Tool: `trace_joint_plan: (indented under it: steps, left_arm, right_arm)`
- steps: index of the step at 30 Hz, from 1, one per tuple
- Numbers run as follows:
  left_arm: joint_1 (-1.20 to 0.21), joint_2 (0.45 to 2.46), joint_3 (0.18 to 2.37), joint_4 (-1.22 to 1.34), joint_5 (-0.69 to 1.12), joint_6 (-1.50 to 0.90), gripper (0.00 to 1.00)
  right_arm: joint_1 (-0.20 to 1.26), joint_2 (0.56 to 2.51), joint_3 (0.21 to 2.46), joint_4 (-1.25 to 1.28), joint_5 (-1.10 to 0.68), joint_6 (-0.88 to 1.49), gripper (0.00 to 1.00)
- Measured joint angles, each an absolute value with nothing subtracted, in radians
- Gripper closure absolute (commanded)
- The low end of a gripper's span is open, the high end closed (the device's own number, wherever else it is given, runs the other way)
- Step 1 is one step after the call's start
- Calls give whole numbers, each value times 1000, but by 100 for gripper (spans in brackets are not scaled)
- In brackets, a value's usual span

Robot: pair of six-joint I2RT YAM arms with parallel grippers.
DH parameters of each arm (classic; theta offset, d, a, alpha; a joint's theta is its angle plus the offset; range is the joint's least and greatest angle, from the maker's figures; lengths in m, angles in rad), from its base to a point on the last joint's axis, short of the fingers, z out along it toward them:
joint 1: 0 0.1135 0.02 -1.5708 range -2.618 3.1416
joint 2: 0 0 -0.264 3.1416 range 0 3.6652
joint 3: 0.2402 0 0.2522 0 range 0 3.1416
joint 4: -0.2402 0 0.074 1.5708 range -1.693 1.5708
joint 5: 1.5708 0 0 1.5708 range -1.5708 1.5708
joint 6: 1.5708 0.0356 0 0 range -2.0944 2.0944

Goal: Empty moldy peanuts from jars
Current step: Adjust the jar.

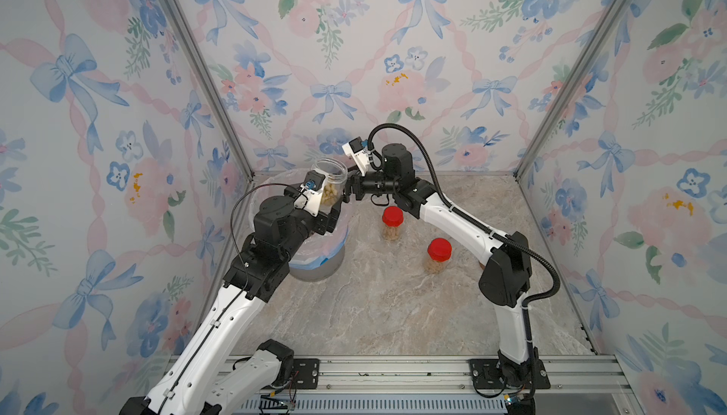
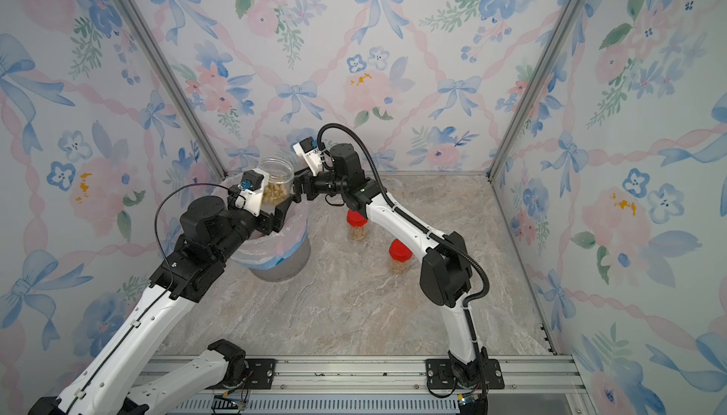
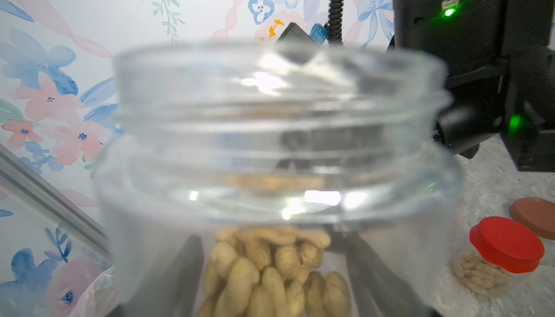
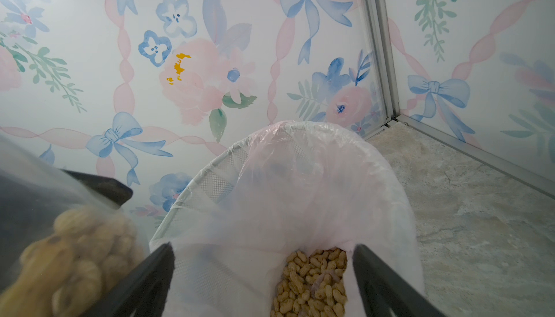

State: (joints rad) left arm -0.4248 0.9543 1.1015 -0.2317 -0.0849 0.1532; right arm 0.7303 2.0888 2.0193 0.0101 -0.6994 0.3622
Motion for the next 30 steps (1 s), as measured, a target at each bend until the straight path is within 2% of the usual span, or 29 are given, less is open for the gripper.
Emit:
trace_joint_plan:
  steps: [7,21,30]
  left_arm:
    - [-425,955,1113,-249,-102,175,85]
    - [-425,992,1236,-440,-241,271,88]
    - [-435,1048,1383,-640,-350,343,84]
  right_arm:
    - [730,2089,2023,3,-680,353,0]
    - [734,2091,2028,88,-664,443,3]
    - [726,2091,2002,216,-591,526,3]
